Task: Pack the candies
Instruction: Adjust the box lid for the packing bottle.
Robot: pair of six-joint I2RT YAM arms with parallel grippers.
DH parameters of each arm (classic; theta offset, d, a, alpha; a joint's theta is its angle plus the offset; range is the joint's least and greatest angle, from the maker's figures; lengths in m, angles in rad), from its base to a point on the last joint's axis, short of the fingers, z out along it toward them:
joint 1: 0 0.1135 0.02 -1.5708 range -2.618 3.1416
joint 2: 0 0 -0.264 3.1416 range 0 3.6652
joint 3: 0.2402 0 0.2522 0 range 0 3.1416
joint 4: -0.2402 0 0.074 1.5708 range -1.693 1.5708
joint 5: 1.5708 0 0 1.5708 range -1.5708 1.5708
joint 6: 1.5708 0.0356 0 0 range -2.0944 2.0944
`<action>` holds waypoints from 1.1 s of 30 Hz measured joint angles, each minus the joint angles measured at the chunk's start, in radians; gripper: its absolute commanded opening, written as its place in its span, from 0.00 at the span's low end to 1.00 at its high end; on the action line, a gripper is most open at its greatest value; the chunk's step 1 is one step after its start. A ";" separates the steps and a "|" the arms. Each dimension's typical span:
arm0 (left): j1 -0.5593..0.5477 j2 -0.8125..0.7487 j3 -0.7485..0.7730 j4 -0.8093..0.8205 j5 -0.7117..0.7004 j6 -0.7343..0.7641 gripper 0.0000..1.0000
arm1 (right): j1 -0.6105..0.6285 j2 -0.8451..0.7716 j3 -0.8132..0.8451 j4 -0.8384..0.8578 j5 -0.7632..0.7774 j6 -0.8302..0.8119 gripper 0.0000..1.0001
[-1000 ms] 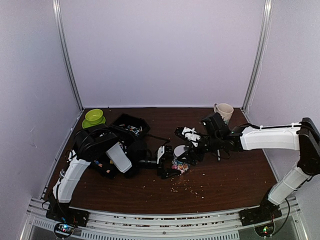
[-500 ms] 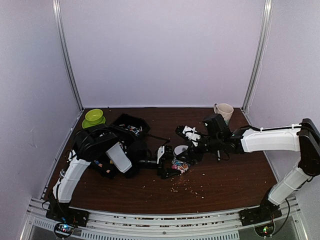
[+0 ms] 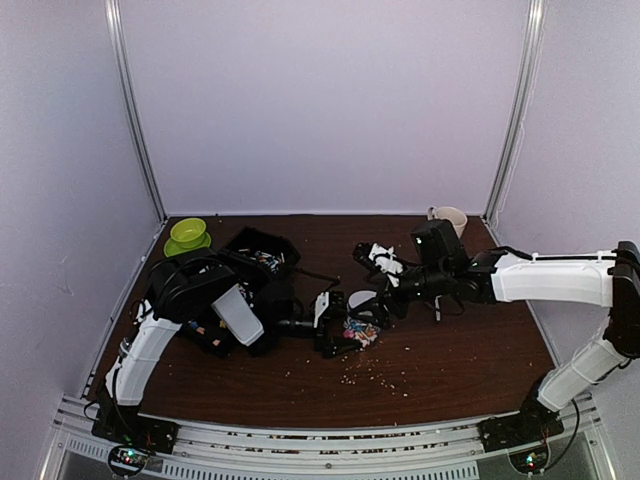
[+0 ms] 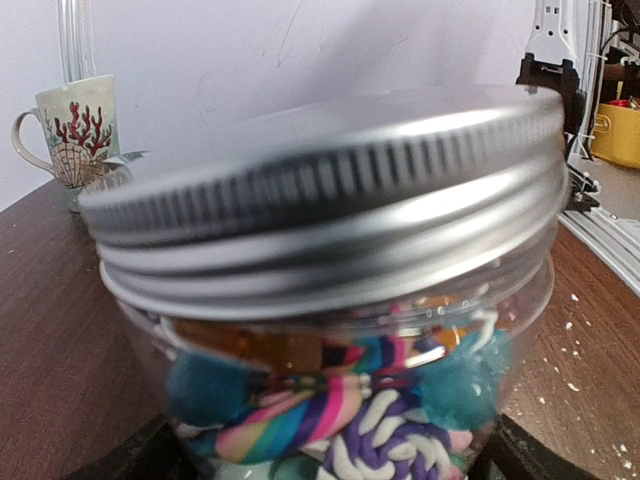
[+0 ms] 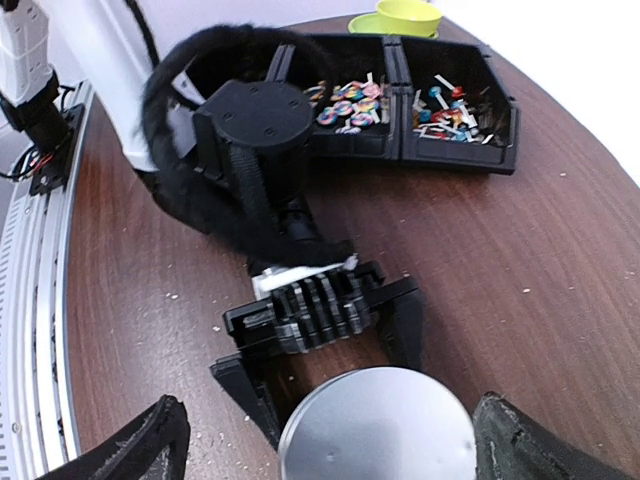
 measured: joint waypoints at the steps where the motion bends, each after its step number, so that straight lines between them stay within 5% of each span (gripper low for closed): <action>1: 0.000 0.000 0.000 0.000 0.000 0.000 0.93 | -0.003 -0.003 0.000 0.008 0.008 0.008 0.99; 33: 0.001 0.000 0.000 0.001 0.000 -0.001 0.89 | -0.059 0.077 0.019 -0.041 0.034 0.082 1.00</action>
